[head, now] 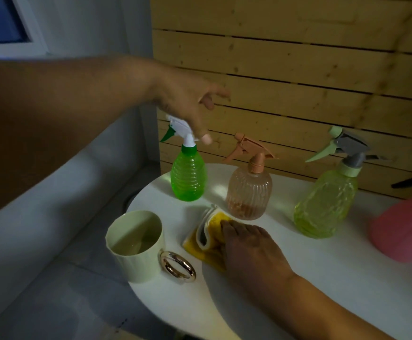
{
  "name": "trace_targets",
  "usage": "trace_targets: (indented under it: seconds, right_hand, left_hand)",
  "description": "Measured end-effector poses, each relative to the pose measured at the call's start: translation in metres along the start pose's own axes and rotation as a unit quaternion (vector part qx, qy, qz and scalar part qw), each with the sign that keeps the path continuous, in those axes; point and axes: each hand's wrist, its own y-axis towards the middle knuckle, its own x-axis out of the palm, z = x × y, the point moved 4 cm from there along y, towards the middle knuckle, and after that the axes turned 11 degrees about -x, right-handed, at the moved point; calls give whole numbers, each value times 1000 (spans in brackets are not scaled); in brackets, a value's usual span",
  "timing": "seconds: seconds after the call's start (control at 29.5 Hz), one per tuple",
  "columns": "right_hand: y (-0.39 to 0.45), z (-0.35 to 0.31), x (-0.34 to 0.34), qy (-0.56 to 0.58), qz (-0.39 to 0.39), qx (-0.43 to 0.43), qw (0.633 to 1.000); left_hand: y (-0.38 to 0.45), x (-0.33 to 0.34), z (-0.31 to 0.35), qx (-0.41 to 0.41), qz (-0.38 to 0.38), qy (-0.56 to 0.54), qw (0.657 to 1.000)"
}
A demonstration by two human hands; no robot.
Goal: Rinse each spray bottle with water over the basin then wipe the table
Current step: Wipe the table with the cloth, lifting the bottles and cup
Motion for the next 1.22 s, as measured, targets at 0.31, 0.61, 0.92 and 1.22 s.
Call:
trace_targets:
  seconds: [0.31, 0.61, 0.92, 1.22]
  right_hand:
    - [-9, 3, 21, 98, 84, -1, 992]
    - [2, 22, 30, 31, 192, -15, 981]
    - [85, 93, 7, 63, 107, -3, 992]
    - [-6, 54, 33, 73, 238, -96, 964]
  left_hand:
    - [27, 47, 83, 79, -13, 2, 997]
    - [36, 31, 86, 106, 42, -34, 993]
    - [36, -15, 93, 120, 96, -13, 988]
    - [52, 17, 78, 109, 80, -29, 990]
